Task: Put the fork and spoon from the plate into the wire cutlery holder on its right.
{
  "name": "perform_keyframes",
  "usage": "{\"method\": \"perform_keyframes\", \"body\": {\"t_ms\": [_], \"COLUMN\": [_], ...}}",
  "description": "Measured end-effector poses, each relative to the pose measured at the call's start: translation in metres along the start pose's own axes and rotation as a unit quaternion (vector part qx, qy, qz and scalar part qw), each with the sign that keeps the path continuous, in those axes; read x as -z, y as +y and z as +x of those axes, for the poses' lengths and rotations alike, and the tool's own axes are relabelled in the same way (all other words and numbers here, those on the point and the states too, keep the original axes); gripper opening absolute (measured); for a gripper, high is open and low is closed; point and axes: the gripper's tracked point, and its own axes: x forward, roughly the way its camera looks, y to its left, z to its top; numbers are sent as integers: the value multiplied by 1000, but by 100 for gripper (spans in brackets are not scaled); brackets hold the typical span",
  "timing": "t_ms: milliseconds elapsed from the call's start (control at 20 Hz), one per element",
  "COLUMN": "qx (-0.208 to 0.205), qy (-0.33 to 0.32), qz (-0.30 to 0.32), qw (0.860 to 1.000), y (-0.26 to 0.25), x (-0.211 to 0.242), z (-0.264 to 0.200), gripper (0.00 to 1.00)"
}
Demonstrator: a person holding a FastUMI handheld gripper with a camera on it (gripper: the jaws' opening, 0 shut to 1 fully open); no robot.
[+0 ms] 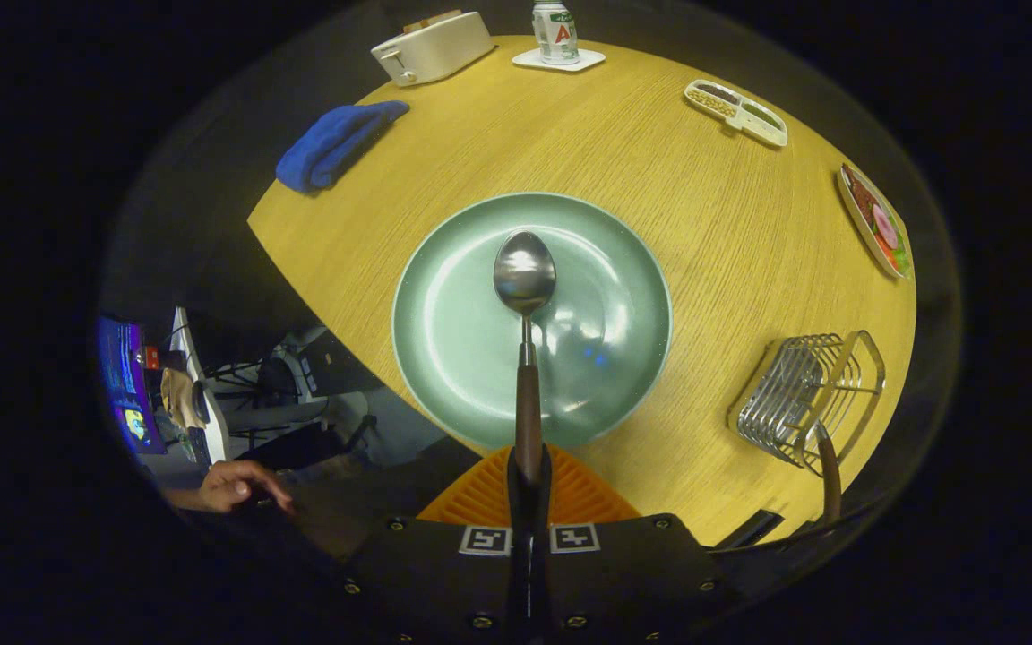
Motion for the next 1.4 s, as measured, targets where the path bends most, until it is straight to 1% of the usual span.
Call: {"method": "perform_keyframes", "body": {"t_ms": [100, 300, 600, 750, 1000, 1150, 1250, 1300, 1400], "qx": [-5, 30, 78, 77, 79, 85, 107, 111, 106], "qy": [6, 20, 41, 51, 74, 92, 108, 115, 127], "qz": [-10, -37, -5, 19, 27, 27, 17, 14, 11], "qw": [1000, 999, 996, 996, 994, 992, 988, 987, 986], "y": [-3, -39, -105, -123, -152, -172, -191, -196, -199], "x": [12, 44, 89, 103, 111, 102, 95, 91, 85], "z": [-24, -72, -123, -134, -148, -153, -155, -154, -150], "gripper": [2, 2, 2, 2, 2, 2, 2, 2, 1]}}
